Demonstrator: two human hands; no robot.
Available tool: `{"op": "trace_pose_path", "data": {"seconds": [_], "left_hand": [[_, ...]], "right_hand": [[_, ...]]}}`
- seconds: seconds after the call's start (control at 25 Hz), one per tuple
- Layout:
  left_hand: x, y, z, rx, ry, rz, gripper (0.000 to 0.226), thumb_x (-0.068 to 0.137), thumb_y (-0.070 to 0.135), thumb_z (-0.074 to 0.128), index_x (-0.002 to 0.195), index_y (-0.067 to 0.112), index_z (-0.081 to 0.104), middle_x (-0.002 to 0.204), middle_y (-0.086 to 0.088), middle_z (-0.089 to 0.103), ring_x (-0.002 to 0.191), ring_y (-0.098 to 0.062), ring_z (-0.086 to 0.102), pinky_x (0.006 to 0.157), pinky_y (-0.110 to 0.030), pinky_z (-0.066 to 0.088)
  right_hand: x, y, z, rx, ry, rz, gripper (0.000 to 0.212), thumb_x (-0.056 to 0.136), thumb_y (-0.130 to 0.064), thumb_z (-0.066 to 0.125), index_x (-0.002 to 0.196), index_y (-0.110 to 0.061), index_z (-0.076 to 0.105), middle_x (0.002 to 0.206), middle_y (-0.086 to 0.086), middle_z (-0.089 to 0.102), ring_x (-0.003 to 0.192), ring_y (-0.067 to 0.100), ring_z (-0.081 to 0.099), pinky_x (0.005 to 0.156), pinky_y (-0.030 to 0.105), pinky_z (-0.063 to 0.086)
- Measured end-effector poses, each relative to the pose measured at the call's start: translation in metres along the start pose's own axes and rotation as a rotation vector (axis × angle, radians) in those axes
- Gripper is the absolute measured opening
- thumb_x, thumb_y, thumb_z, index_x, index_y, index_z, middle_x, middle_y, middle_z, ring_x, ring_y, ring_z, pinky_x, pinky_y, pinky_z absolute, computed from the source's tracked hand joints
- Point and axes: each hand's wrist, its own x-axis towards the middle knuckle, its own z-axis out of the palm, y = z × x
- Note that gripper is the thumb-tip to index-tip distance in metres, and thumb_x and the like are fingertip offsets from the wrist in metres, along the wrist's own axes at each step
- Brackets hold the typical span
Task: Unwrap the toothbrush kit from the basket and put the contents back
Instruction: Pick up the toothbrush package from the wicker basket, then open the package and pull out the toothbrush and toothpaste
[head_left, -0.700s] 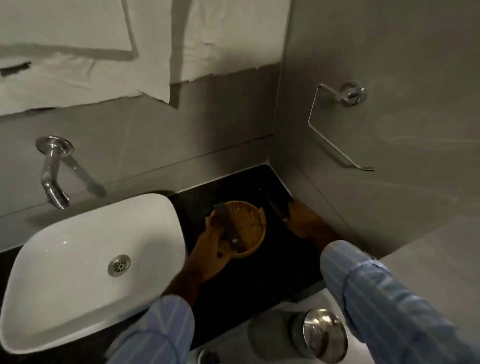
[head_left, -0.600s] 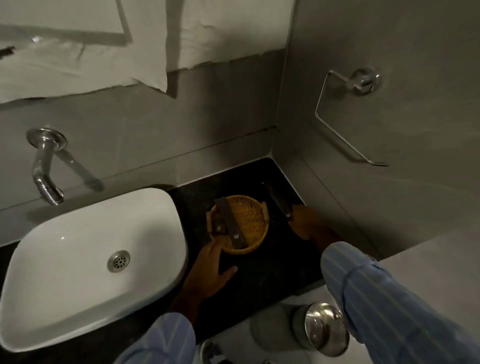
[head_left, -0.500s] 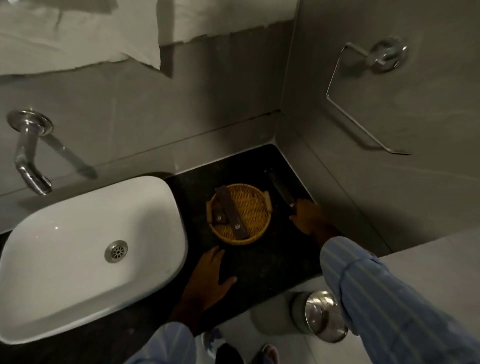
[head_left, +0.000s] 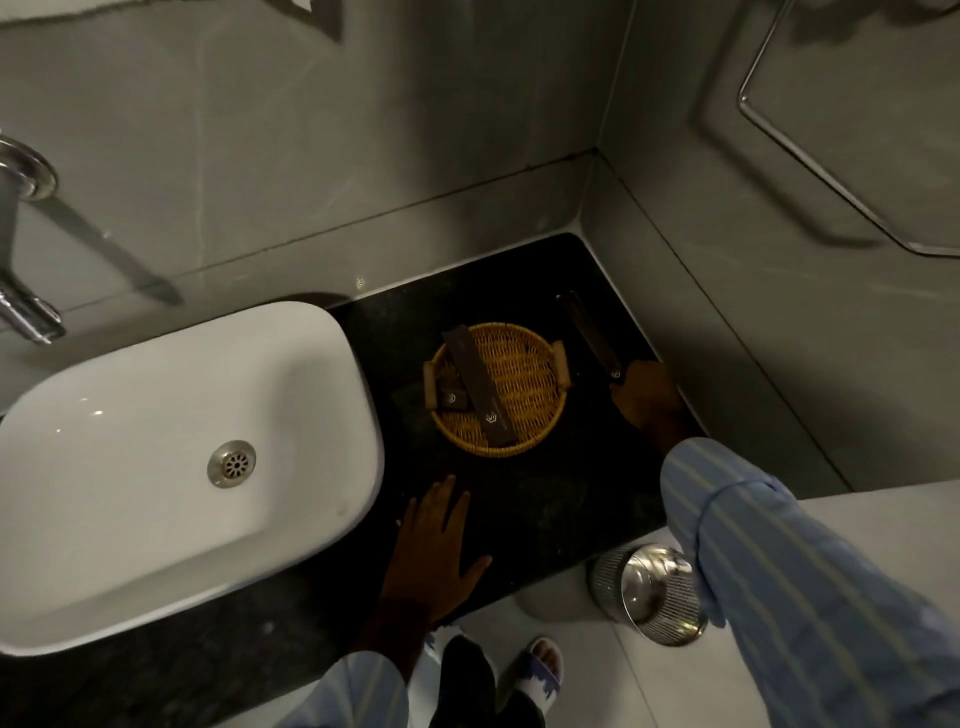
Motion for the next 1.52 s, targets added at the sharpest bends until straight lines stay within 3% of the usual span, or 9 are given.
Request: {"op": "trace_pose_path", "data": {"seconds": [0.2, 0.44, 0.56, 0.68, 0.84, 1.04, 1.24, 1.36, 1.52], "left_hand": [[0.005, 0.004, -0.026, -0.091, 0.107, 0.034, 0.081, 0.082, 0.065, 0.052, 0.145, 0.014, 0.045, 0.155, -0.01, 0.039, 0.143, -0.031, 0.036, 0.116, -0.045, 0.031], [0.04, 0.019, -0.127, -0.251, 0.303, 0.136, 0.063, 0.079, 0.059, 0.06, 0.13, 0.024, 0.053, 0.123, -0.001, 0.063, 0.112, -0.02, 0.06, 0.091, -0.027, 0.05], [0.064, 0.033, -0.192, -0.378, 0.33, 0.084, 0.069, 0.08, 0.058, 0.062, 0.138, 0.024, 0.048, 0.134, -0.003, 0.059, 0.124, -0.023, 0.055, 0.105, -0.038, 0.047], [0.078, 0.053, -0.257, -0.545, 0.406, 0.02, 0.076, 0.08, 0.061, 0.063, 0.141, 0.018, 0.047, 0.141, -0.008, 0.056, 0.129, -0.026, 0.053, 0.11, -0.039, 0.042], [0.077, 0.081, -0.338, -0.945, 0.484, 0.045, 0.061, 0.079, 0.048, 0.073, 0.133, 0.023, 0.058, 0.12, 0.005, 0.066, 0.108, -0.019, 0.067, 0.087, -0.025, 0.055], [0.052, 0.098, -0.406, -1.198, 0.435, 0.187, 0.012, 0.087, 0.018, 0.071, 0.094, 0.011, 0.077, 0.096, -0.02, 0.075, 0.085, -0.034, 0.073, 0.091, -0.054, 0.057], [0.025, 0.102, -0.445, -1.225, 0.31, 0.201, 0.023, 0.09, 0.011, 0.066, 0.104, -0.007, 0.071, 0.1, -0.025, 0.074, 0.082, -0.026, 0.076, 0.075, -0.031, 0.063], [0.017, 0.109, -0.463, -1.155, 0.256, 0.153, 0.023, 0.089, 0.009, 0.064, 0.102, -0.009, 0.07, 0.102, -0.025, 0.075, 0.089, -0.029, 0.076, 0.073, -0.029, 0.064], [0.012, 0.119, -0.471, -0.953, 0.334, 0.13, 0.02, 0.089, 0.012, 0.065, 0.098, -0.006, 0.071, 0.098, -0.019, 0.075, 0.077, -0.024, 0.078, 0.066, -0.027, 0.064]], "right_hand": [[-0.012, -0.001, -0.021, 0.049, -0.012, 0.024, 0.028, 0.096, -0.017, 0.055, 0.103, 0.009, 0.064, 0.105, 0.028, 0.068, 0.096, 0.043, 0.066, 0.074, 0.041, 0.052], [-0.043, -0.027, -0.077, 0.186, 0.048, -0.061, 0.031, 0.092, -0.021, 0.059, 0.108, 0.005, 0.066, 0.108, 0.027, 0.068, 0.097, 0.042, 0.067, 0.078, 0.04, 0.054], [-0.068, -0.038, -0.106, 0.188, 0.145, -0.151, 0.032, 0.091, -0.025, 0.061, 0.107, 0.002, 0.066, 0.112, 0.025, 0.067, 0.102, 0.039, 0.065, 0.079, 0.033, 0.048], [-0.099, -0.046, -0.132, 0.187, 0.227, -0.249, 0.039, 0.091, -0.027, 0.062, 0.12, -0.001, 0.063, 0.123, 0.022, 0.064, 0.116, 0.039, 0.059, 0.098, 0.041, 0.046], [-0.133, -0.056, -0.168, 0.23, 0.247, -0.326, 0.035, 0.09, -0.027, 0.064, 0.119, -0.008, 0.064, 0.121, 0.016, 0.065, 0.113, 0.034, 0.062, 0.093, 0.035, 0.047], [-0.168, -0.061, -0.213, 0.243, 0.347, -0.407, 0.03, 0.088, -0.024, 0.066, 0.115, -0.01, 0.067, 0.112, 0.014, 0.069, 0.104, 0.032, 0.065, 0.079, 0.026, 0.04], [-0.19, -0.065, -0.247, 0.203, 0.408, -0.471, 0.034, 0.089, -0.024, 0.064, 0.121, -0.013, 0.064, 0.116, 0.013, 0.066, 0.107, 0.031, 0.062, 0.087, 0.033, 0.045], [-0.197, -0.063, -0.259, 0.197, 0.441, -0.52, 0.035, 0.089, -0.021, 0.064, 0.123, -0.012, 0.064, 0.117, 0.013, 0.065, 0.109, 0.031, 0.061, 0.092, 0.035, 0.046], [-0.201, -0.058, -0.266, 0.184, 0.463, -0.583, 0.035, 0.088, -0.018, 0.064, 0.122, -0.011, 0.065, 0.114, 0.014, 0.064, 0.106, 0.03, 0.061, 0.091, 0.037, 0.047]]}}
